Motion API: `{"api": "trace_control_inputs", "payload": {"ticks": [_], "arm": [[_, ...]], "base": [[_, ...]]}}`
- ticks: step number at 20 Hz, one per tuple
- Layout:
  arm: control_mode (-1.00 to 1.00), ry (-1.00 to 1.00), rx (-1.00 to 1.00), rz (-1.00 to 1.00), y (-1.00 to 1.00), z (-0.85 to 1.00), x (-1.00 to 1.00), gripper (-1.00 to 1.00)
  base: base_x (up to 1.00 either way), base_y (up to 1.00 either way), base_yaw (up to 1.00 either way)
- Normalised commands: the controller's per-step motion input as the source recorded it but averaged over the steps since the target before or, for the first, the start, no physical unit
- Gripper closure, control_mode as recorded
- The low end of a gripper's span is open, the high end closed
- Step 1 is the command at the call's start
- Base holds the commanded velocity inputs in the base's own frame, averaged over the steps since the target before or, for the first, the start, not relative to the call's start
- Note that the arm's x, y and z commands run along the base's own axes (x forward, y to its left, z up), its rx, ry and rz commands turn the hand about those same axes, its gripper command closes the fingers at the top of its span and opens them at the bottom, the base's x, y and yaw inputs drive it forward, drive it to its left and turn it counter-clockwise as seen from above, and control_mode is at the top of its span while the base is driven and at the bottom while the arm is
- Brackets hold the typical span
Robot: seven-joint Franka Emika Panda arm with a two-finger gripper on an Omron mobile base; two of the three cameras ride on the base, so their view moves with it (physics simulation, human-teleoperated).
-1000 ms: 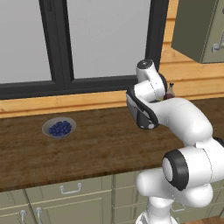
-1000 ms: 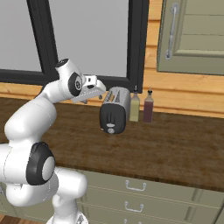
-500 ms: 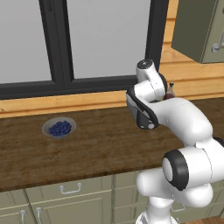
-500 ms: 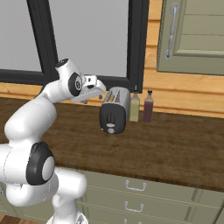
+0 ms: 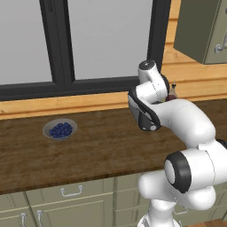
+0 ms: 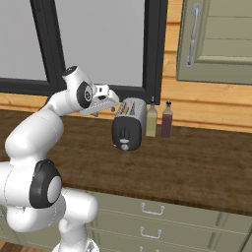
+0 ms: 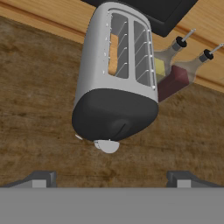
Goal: Start the toaster. Once the lever pops up, take the bread to the plate on the dining counter.
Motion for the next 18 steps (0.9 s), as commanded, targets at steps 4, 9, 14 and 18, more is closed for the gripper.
{"api": "trace_control_inputs", "payload": {"ticks": [4,9,14,18], "arm": [[-1.0,0.0,0.0,0.0,0.0,0.0,0.0,-1.0],[-1.0,0.0,0.0,0.0,0.0,0.0,0.0,-1.0],[-1.0,0.0,0.0,0.0,0.0,0.0,0.0,-1.0],[-1.0,0.0,0.0,0.0,0.0,0.0,0.0,-1.0]], "base": [[0.0,0.0,0.0],[0.0,0.0,0.0],[0.0,0.0,0.0],[0.0,0.0,0.0]]}}
